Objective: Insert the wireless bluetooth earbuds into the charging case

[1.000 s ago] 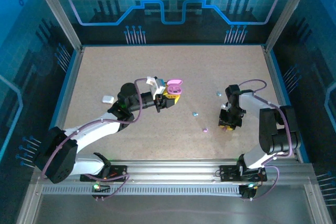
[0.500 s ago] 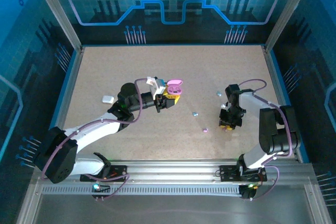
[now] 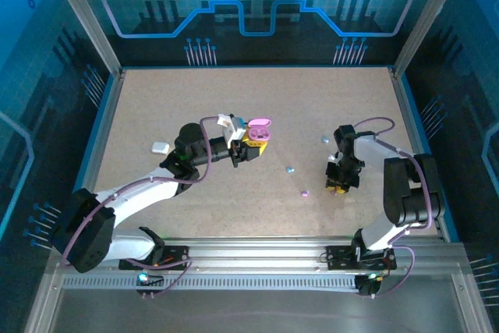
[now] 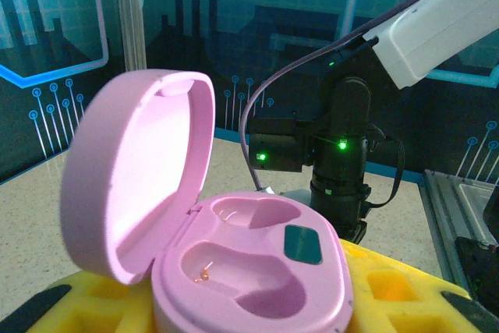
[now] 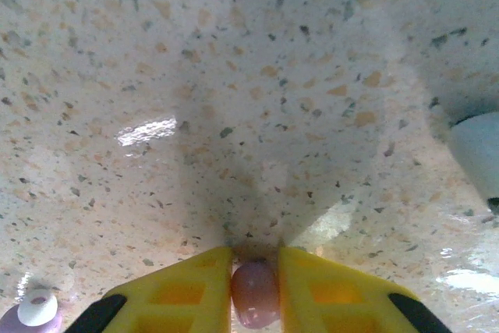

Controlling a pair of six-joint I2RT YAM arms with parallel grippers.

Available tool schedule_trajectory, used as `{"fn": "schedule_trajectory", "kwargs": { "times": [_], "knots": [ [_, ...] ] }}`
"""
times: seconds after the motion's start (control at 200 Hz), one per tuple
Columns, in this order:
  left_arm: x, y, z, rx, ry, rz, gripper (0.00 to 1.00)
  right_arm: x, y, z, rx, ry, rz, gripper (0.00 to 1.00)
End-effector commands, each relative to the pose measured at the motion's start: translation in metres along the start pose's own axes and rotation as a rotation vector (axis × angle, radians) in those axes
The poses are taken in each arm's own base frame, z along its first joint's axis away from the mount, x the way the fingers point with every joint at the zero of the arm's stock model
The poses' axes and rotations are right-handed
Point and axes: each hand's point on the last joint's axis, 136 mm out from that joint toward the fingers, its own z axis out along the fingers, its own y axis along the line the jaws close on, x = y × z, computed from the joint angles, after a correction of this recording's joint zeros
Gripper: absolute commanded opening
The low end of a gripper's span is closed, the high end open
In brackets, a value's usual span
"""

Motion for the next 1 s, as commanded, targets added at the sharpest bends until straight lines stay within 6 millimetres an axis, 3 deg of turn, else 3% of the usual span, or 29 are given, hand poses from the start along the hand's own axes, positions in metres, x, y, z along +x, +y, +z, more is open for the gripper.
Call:
{"fn": "schedule_trajectory", "kwargs": {
  "times": [0.0,0.265,0.565,0.585,0.73,0.996],
  "knots": [
    [-0.014,-0.005,0.003,0.029,-0.03,0.023,0.31,0.001,0.001,0.001,0.013,0.017,-0.015,0.19],
    [-0.013,-0.005,0.003,0.027,-0.029,0.024,0.31,0.008,0.0,0.005,0.032,0.053,-0.021,0.22],
    [-0.014,-0.004,0.003,0.023,-0.03,0.027,0.31,0.01,0.004,-0.003,0.02,0.03,-0.034,0.16],
    [-0.013,-0.004,0.003,0.021,-0.03,0.026,0.31,0.002,0.011,-0.012,-0.002,-0.002,-0.039,0.16],
    [-0.014,-0.001,0.002,0.006,-0.038,0.029,0.31,-0.003,0.046,-0.052,-0.214,-0.102,-0.068,0.16],
    [-0.014,0.005,0.0,-0.038,-0.048,0.026,0.31,-0.001,0.139,-0.165,-0.895,-0.208,-0.151,0.17]
  ]
}}
